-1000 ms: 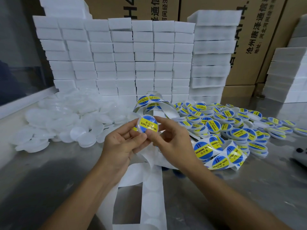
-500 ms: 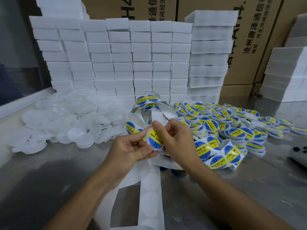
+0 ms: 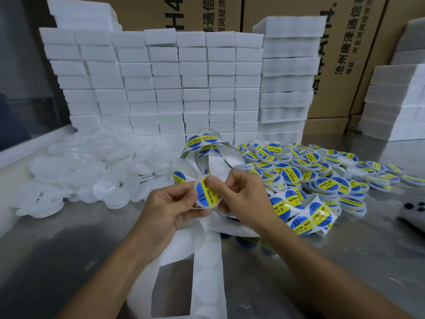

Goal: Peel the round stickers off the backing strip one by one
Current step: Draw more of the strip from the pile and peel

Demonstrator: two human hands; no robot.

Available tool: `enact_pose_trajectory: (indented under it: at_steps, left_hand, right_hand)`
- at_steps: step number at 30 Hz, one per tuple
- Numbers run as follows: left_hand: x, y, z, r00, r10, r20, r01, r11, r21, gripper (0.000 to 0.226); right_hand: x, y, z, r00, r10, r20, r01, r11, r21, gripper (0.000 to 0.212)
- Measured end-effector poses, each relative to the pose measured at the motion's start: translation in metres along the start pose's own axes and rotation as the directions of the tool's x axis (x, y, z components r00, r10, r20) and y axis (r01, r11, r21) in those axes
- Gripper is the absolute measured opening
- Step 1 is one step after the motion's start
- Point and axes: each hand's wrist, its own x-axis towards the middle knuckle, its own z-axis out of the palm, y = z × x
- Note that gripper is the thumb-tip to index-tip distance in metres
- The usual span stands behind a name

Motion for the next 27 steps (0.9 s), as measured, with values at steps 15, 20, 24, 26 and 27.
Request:
enact_pose_trajectory:
  at_steps: [15,20,24,26,27]
  left_hand:
    - [0.007,0.002,-0.006,0.955,0.082,-0.285,-0.057,0.994,0.096,0.033]
    - [0.005,-0.001,-0.005,0.986,0.002,-0.167,-0.003,1.000,-0.006,0.022]
    - [0.006,-0.003,-0.005,0.984,-0.034,-0.177,0.026,0.999,-0.043,0.033]
    - [0.006,-0.004,-0.007,0.971,-0.023,-0.236,0.021,1.000,-0.008,0.037]
    - [0.006,-0.004,-0.007,0.968,-0.016,-0.252,0.017,1.000,0.001,0.037]
  right_hand:
    - [-0.006,0.003,0.017,0.996,0.027,0.083,-0.028,1.000,0.013,0.032]
    - [-0.002,0.002,0.013,0.997,0.042,0.068,-0.055,0.977,0.208,0.014]
    - [-0.002,0.007,0.014,1.000,0.006,-0.003,-0.006,0.995,0.095,0.014]
    - [-0.004,0.010,0.014,0.987,-0.161,-0.008,0.158,0.975,-0.155,0.026]
    - [-0.005,0.011,0.014,0.967,-0.251,0.036,0.253,0.936,-0.244,0.034]
